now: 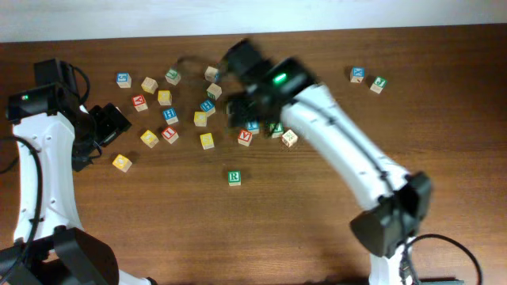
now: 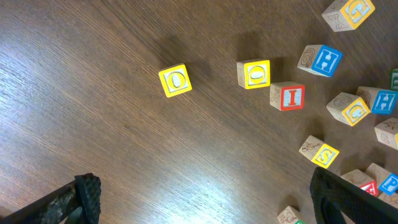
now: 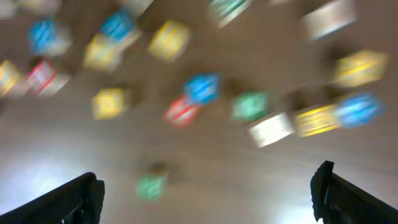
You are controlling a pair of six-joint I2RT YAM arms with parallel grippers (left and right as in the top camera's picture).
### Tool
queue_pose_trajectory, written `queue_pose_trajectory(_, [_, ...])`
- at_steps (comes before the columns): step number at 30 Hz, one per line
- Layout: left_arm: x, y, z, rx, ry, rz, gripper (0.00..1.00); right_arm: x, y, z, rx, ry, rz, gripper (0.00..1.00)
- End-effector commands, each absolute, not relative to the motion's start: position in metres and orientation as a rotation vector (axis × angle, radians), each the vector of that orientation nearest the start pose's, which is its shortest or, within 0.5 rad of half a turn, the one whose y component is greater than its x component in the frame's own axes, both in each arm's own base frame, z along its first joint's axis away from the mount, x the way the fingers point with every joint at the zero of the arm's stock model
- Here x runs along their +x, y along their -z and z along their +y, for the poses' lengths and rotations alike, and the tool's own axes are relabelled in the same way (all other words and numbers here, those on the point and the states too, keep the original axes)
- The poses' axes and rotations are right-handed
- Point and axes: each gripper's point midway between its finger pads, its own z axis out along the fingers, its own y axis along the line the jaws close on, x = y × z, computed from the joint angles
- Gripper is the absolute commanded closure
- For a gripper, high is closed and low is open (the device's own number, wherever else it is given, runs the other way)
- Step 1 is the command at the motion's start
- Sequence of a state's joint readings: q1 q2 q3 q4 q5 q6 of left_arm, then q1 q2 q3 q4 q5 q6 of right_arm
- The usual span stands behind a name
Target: Spell out RSS
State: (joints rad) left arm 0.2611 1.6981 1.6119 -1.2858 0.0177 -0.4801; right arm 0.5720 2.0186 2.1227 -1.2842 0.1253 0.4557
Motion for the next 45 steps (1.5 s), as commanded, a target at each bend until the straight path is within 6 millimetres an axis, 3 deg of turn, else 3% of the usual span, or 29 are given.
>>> queue_pose_trajectory(1, [0.34, -0.171, 0.091, -1.086, 0.042, 2.741, 0.01, 0.438, -0.221, 0.141, -0.084, 0.129, 2.687, 0.02])
queue_pose_trajectory(3, [0.34, -0.171, 0.091, -1.086, 0.042, 2.741, 0.01, 0.439, -0.217, 0.095, 0.039, 0.18, 2.737, 0.02])
queue_pose_trajectory(8, [0.34, -0.171, 0.091, -1.086, 0.042, 2.741, 0.01, 0.442, -0.214, 0.004, 0.317, 0.244, 2.762, 0.02])
queue_pose_trajectory(10, [0.34, -0.171, 0.09, -1.086, 0.043, 2.741, 0.01, 0.442, -0.214, -0.021, 0.397, 0.257, 2.756, 0.02])
queue_pose_trajectory(13, [0.342, -0.172, 0.091, -1.085, 0.044, 2.736, 0.01, 0.44, -0.213, -0.041, 0.464, 0.245, 2.755, 0.02])
queue_pose_trajectory(15, [0.34, -0.171, 0.082, -1.086, 0.112, 2.756, 0.01, 0.44, -0.213, -0.041, 0.465, 0.245, 2.756, 0.01])
queue_pose_trajectory(16, [0.34, -0.173, 0.058, -1.081, 0.307, 2.787, 0.01, 0.44, -0.213, -0.041, 0.464, 0.245, 2.756, 0.02])
queue_pose_trajectory(18, [0.35, -0.189, 0.004, -0.791, 0.726, 2.812, 0.01, 0.44, -0.213, -0.041, 0.464, 0.245, 2.756, 0.02])
queue_pose_trajectory(19, [0.35, -0.193, -0.013, -0.69, 0.797, 2.825, 0.01, 0.44, -0.213, -0.041, 0.464, 0.245, 2.756, 0.02])
queue_pose_trajectory(21, [0.348, -0.191, -0.039, -0.577, 0.771, 2.878, 0.01, 0.44, -0.213, -0.041, 0.464, 0.245, 2.756, 0.02])
queue_pose_trajectory(22, [0.349, -0.185, -0.057, -0.454, 0.651, 2.918, 0.01, 0.44, -0.213, -0.041, 0.464, 0.245, 2.756, 0.02])
queue_pose_trajectory(24, [0.35, -0.169, -0.061, -0.431, 0.292, 2.955, 0.0, 0.44, -0.213, -0.041, 0.464, 0.245, 2.756, 0.02])
queue_pose_trajectory(26, [0.358, -0.157, -0.064, -0.427, 0.077, 2.933, 0.05, 0.44, -0.213, -0.041, 0.464, 0.245, 2.756, 0.02])
queue_pose_trajectory(28, [0.368, -0.132, -0.085, -0.341, 0.045, 2.959, 0.07, 0.44, -0.213, -0.041, 0.464, 0.245, 2.756, 0.02])
queue_pose_trajectory(31, [0.378, -0.081, -0.098, -0.293, -0.03, 3.041, 0.16, 0.44, -0.213, -0.041, 0.464, 0.245, 2.756, 0.02])
queue_pose_trajectory(33, [0.384, -0.056, -0.102, -0.289, -0.046, 3.068, 0.23, 0.44, -0.213, -0.041, 0.464, 0.245, 2.756, 0.02])
queue_pose_trajectory(36, [0.395, -0.016, -0.105, -0.317, -0.063, 3.088, 0.25, 0.44, -0.213, -0.041, 0.464, 0.245, 2.756, 0.02])
queue_pose_trajectory(38, [0.403, -0.007, -0.107, -0.315, -0.055, 3.07, 0.28, 0.44, -0.213, -0.041, 0.464, 0.245, 2.756, 0.02])
queue_pose_trajectory(42, [0.408, 0.0, -0.109, -0.314, -0.047, 3.058, 0.48, 0.44, -0.213, -0.041, 0.464, 0.245, 2.756, 0.02])
queue_pose_trajectory(45, [0.41, 0.0, -0.108, -0.316, -0.044, 3.053, 0.57, 0.44, -0.213, -0.041, 0.464, 0.245, 2.756, 0.02])
